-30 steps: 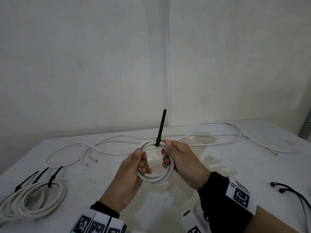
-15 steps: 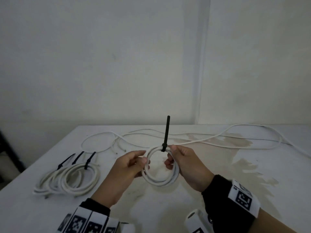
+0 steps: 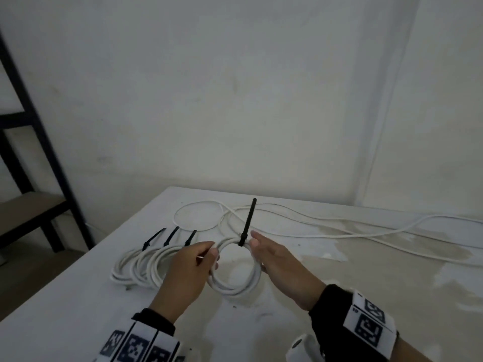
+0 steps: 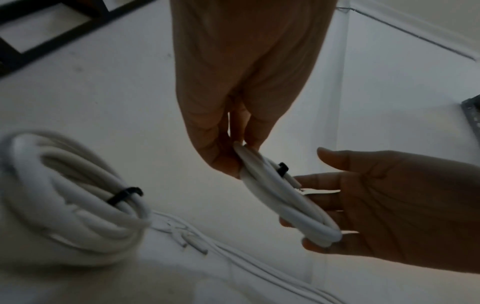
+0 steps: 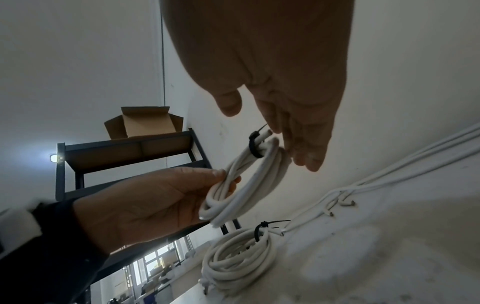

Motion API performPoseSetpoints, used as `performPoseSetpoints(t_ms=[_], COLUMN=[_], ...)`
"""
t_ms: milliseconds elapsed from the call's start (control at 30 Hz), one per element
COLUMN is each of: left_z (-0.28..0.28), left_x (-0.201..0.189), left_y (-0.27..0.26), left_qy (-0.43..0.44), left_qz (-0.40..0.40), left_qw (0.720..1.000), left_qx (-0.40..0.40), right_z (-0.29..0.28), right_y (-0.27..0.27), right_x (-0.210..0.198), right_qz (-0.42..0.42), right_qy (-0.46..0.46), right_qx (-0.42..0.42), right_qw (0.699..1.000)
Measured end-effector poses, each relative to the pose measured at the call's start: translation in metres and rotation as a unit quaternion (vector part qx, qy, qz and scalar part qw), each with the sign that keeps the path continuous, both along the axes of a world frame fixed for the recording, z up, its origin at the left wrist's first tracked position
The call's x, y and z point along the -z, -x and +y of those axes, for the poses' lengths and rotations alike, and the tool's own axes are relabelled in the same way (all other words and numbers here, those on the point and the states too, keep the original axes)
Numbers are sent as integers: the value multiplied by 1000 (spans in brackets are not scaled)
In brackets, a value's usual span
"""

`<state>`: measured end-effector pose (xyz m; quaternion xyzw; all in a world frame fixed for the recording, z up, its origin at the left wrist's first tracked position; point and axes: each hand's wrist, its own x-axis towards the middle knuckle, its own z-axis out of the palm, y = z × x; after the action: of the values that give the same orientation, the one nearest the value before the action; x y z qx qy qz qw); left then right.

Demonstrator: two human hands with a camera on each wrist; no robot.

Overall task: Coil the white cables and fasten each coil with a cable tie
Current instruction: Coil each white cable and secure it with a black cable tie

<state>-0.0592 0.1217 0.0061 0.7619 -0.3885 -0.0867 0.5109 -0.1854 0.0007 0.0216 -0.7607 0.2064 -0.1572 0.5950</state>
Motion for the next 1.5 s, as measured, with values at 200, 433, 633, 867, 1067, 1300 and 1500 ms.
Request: performPoseSetpoints(t_ms=[200, 433, 633, 867, 1067, 1300, 1500], left_z=[15, 16, 12, 8, -15, -52, -78], left_x=[10, 7, 10, -1, -21, -22, -32], left_y=[-43, -67, -64, -63, -48, -36, -52], left_qy=[-121, -250, -220, -240, -190, -201, -204], left_qz=[-70, -101, -63, -58, -135, -150, -138], left_qw=[989, 960, 967, 959, 963, 963, 965], left_qx=[-43, -73, -116, -139, -137, -96, -93], right_z=[-13, -45, -77, -111, -136, -144, -147], right_y=[-18, -23, -29, -24, -13, -28, -50], right_x=[9, 18, 26, 29, 30, 32, 35], right_qz=[63, 122, 163, 213, 230, 276, 305], right_qy=[-1, -2, 49, 112, 143, 207, 245], right_qx=[25, 57, 86, 102, 130, 70, 10], right_qw=[998, 991, 982, 965, 954, 936, 920])
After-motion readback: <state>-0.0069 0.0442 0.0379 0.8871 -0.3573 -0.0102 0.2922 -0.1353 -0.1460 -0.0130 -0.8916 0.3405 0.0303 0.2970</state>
